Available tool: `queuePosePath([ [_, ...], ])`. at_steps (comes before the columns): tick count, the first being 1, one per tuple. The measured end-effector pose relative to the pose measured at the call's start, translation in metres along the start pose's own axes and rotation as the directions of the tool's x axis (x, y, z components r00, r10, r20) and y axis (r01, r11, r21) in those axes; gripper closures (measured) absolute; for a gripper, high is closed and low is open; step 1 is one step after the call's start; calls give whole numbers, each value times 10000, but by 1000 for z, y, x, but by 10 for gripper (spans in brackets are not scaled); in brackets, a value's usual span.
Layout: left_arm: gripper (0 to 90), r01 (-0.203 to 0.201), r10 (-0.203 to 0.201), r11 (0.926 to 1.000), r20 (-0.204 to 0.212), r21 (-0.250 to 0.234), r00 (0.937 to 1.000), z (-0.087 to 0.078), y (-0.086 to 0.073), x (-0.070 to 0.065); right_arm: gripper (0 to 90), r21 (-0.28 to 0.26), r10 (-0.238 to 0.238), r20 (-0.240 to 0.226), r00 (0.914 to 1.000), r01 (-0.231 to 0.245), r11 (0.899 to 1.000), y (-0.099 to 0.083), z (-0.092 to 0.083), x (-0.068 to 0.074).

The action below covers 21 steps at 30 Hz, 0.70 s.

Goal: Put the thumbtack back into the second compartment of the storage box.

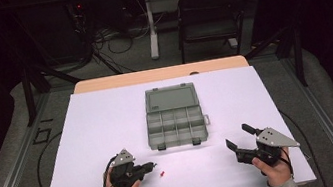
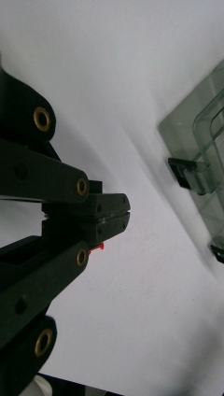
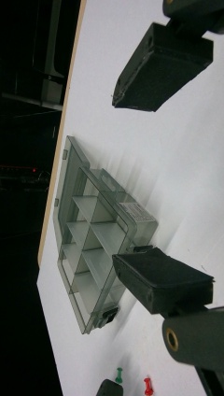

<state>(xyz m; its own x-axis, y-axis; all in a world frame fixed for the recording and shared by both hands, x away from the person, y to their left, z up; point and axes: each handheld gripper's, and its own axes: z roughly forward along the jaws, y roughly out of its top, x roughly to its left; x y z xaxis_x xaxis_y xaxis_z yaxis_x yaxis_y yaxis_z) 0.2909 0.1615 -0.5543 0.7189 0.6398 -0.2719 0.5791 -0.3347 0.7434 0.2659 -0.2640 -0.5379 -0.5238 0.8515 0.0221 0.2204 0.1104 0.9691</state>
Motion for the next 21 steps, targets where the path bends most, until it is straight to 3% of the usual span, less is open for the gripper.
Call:
queuePosePath([
  [8,899,217,-228,9986,-221,-482,9995,-10,4,8,195,-20,14,-14,10000,-14,10000,0,0,0],
  [21,900,400,-467,9893,-444,-1402,9979,-26,12,13,195,-18,12,-5,10000,-12,10000,0,1,0],
])
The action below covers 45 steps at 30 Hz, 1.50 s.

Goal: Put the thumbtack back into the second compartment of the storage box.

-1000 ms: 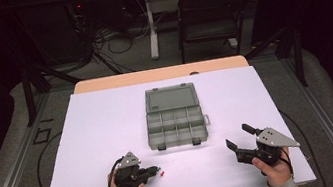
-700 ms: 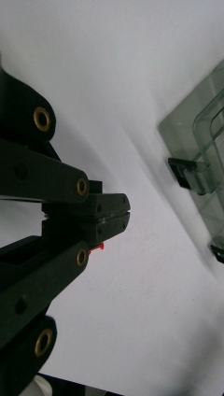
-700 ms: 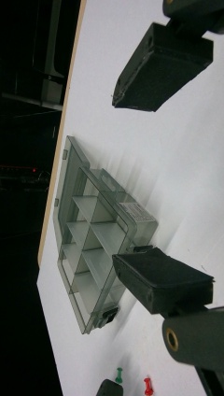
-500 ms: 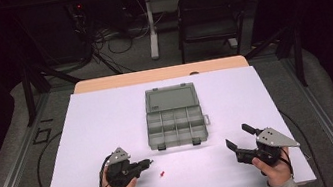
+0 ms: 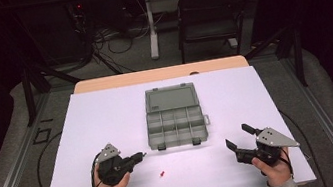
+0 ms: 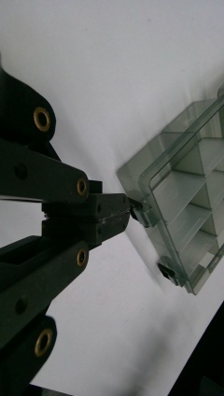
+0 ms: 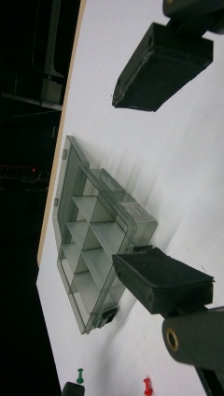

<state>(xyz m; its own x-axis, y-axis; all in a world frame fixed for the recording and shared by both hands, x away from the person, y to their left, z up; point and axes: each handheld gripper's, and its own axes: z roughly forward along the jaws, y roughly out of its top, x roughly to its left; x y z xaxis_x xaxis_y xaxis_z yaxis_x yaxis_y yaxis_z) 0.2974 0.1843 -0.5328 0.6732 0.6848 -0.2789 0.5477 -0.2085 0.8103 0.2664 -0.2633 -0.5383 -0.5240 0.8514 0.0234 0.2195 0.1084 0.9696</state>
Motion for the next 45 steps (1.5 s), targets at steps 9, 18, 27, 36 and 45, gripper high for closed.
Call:
queuePosePath([
  [9,899,-90,89,9991,-32,-423,10000,-7,20,0,195,32,-42,33,10000,42,10000,0,0,0],
  [18,900,-43,42,9981,-16,-609,10000,-8,43,4,195,38,-5,39,10000,5,10000,0,0,-1],
  [27,900,-252,259,9968,81,-753,9996,-1,68,3,195,47,11,48,10000,-12,10000,0,0,-1],
  [36,900,-540,556,9960,206,-709,9982,14,89,-2,195,13,12,33,10000,-12,10000,0,1,-1],
  [45,900,-811,821,9951,159,-569,9965,31,113,-4,195,13,48,-2,10000,-48,10000,0,0,-1],
])
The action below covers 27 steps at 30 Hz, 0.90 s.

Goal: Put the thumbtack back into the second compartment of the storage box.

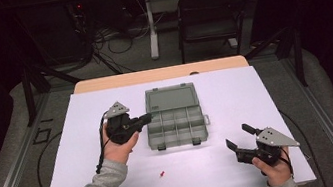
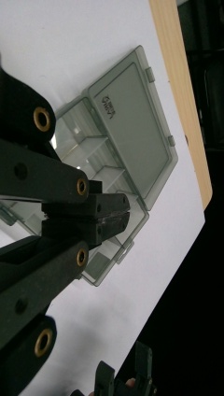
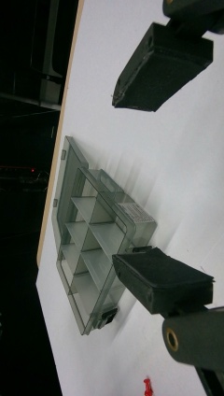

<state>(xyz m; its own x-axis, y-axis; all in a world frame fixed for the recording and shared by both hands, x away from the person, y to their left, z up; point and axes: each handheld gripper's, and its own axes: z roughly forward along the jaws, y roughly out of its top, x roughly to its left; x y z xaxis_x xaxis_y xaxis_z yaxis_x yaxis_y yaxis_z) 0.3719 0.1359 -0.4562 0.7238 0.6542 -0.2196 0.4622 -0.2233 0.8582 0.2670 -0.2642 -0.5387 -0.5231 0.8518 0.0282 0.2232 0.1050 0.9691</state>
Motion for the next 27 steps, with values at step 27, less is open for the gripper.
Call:
queuePosePath([
  [27,900,432,-424,9973,-137,593,9990,63,4,11,195,12,-41,-67,10000,41,10000,0,0,0],
])
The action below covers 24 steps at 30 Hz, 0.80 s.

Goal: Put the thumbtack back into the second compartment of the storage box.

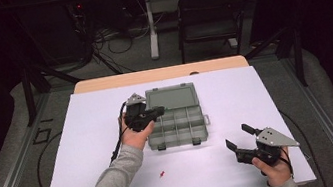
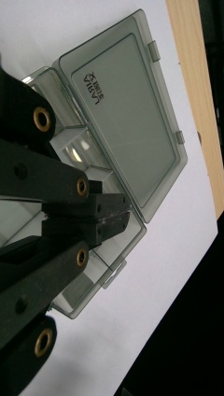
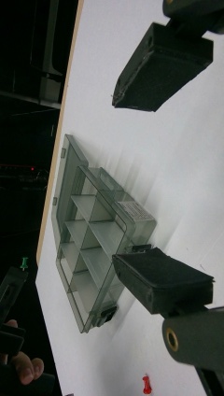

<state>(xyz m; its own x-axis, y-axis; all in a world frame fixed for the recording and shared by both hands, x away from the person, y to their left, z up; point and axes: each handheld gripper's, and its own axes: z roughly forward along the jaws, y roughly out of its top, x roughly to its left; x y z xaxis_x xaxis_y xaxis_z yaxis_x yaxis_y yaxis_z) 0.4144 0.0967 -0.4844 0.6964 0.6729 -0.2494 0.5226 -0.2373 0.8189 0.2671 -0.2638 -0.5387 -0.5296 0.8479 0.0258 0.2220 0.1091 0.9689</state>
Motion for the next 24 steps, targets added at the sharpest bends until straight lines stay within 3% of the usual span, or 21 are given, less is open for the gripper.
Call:
queuePosePath([
  [6,900,213,-210,9994,-105,284,9997,13,-5,4,195,28,-22,16,10000,22,10000,0,0,0],
  [24,900,337,-288,9925,-434,1174,9986,39,-19,12,195,35,-12,-15,10000,12,10000,0,0,0],
])
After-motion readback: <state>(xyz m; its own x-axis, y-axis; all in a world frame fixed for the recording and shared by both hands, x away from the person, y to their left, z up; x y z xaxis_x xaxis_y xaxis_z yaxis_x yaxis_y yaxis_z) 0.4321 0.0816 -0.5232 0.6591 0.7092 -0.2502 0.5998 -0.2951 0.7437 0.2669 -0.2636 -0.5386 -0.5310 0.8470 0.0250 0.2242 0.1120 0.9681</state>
